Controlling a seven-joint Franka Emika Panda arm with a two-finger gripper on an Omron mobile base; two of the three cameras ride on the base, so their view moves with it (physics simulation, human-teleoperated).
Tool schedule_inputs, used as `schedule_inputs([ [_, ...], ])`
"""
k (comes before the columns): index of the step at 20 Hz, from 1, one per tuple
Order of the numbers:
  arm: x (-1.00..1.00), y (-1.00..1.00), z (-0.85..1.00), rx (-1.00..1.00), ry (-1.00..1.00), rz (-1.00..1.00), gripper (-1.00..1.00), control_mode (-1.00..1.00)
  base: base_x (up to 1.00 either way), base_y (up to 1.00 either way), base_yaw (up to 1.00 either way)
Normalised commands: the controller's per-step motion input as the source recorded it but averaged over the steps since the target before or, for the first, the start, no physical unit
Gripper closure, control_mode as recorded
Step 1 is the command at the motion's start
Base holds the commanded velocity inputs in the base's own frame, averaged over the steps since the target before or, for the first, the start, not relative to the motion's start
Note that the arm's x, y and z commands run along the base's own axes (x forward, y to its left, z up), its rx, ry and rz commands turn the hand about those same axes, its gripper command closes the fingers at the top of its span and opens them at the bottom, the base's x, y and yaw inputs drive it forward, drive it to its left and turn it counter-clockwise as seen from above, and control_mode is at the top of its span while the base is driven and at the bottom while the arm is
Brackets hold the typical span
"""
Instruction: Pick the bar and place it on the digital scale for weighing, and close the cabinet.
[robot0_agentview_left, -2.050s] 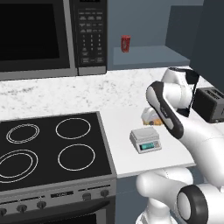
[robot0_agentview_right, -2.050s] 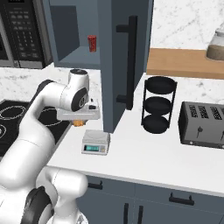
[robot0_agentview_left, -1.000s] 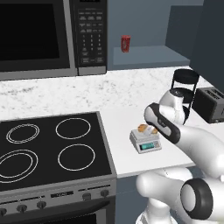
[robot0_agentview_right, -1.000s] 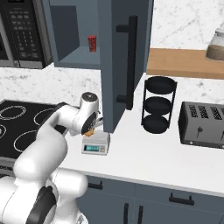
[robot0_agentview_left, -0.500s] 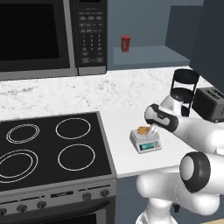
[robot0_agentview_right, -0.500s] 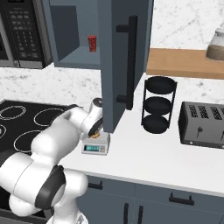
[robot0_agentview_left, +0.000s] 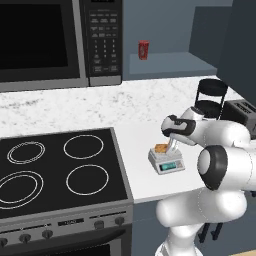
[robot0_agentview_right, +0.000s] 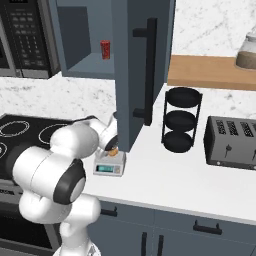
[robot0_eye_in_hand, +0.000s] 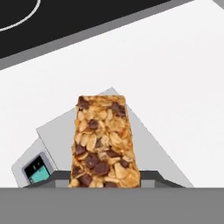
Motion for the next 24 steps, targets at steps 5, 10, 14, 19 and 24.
schedule_inputs([
  [5, 0.08, -0.03, -0.32, 0.00, 0.00, 0.07, 1.00, -1.00, 0.00, 0.00, 0.00],
  [10, -0.40, 0.00, -0.22, -0.02, 0.01, 0.05, -1.00, -1.00, 0.00, 0.00, 0.00],
  [14, -0.41, 0.00, -0.08, 0.00, 0.00, 0.03, -1.00, -1.00, 0.00, 0.00, 0.00],
  [19, -0.03, 0.00, 0.00, 0.00, -0.03, 0.01, -1.00, -1.00, 0.00, 0.00, 0.00],
  [24, -0.09, 0.05, 0.25, 0.00, -0.23, 0.01, -1.00, -1.00, 0.00, 0.00, 0.00],
])
